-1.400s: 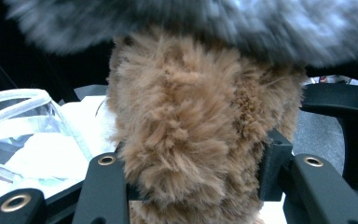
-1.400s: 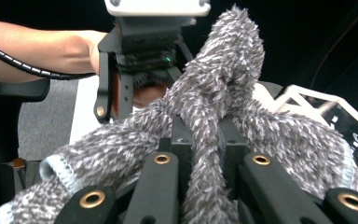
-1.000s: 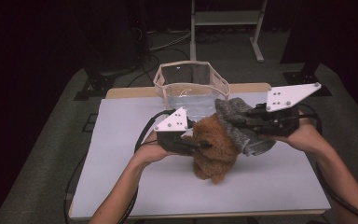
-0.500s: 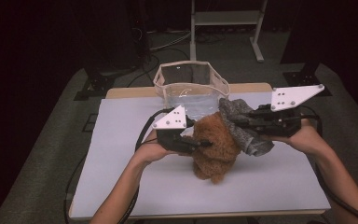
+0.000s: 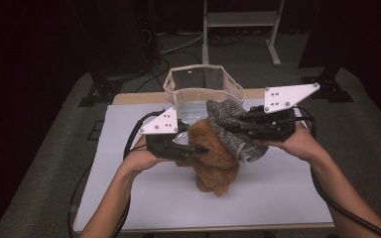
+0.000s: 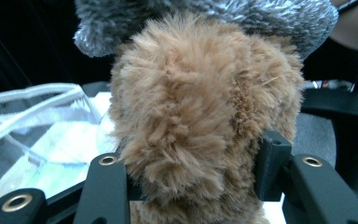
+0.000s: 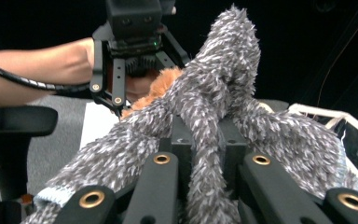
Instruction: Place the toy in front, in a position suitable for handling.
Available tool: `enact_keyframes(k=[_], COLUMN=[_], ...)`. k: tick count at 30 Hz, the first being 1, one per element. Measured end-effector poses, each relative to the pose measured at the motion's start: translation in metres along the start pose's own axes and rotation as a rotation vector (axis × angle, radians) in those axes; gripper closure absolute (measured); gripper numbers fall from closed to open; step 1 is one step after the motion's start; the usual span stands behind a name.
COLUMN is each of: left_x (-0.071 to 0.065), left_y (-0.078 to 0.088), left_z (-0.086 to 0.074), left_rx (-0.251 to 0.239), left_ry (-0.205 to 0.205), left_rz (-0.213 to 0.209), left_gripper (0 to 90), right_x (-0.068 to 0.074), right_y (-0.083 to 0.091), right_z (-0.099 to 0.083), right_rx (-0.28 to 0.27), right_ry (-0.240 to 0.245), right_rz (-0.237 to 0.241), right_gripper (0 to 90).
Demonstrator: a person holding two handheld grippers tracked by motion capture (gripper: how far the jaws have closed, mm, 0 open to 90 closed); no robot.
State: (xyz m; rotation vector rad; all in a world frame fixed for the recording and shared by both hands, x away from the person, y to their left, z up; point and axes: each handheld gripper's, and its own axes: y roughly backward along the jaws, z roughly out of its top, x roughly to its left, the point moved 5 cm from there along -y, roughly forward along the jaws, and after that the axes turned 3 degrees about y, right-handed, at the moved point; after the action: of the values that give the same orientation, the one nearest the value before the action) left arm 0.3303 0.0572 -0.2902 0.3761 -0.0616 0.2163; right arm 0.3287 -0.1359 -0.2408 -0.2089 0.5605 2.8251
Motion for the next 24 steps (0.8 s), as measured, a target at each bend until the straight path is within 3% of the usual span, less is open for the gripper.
enact_keyframes(k=[6,9,14,17,20,24], left_x=[-0.005,-0.003,-0.007,-0.01,-0.01,-0.01], left_y=[-0.019,-0.02,-0.038,-0.055,-0.062,-0.068], left_z=[0.002,0.001,0.001,0.002,0.0,-0.006], left_rx=[0.016,0.009,0.02,0.027,0.015,0.034], left_ry=[-0.024,-0.015,-0.017,-0.021,-0.005,0.004], left_rz=[-0.044,-0.05,-0.064,-0.052,-0.051,-0.048], left_gripper=[49.6,49.3,43.7,34.7,31.5,31.1], right_x=[0.006,0.002,-0.006,-0.006,-0.01,-0.012], right_y=[-0.007,0.0,0.022,0.032,0.045,0.056], right_z=[0.003,-0.002,-0.026,-0.04,-0.055,-0.072], right_rx=[0.014,0.029,0.078,0.118,0.115,0.106], right_ry=[0.029,0.029,-0.007,-0.011,-0.05,-0.087], right_rz=[0.019,0.009,-0.023,-0.057,-0.085,-0.113], right_gripper=[80.0,80.1,80.1,80.1,80.1,80.1])
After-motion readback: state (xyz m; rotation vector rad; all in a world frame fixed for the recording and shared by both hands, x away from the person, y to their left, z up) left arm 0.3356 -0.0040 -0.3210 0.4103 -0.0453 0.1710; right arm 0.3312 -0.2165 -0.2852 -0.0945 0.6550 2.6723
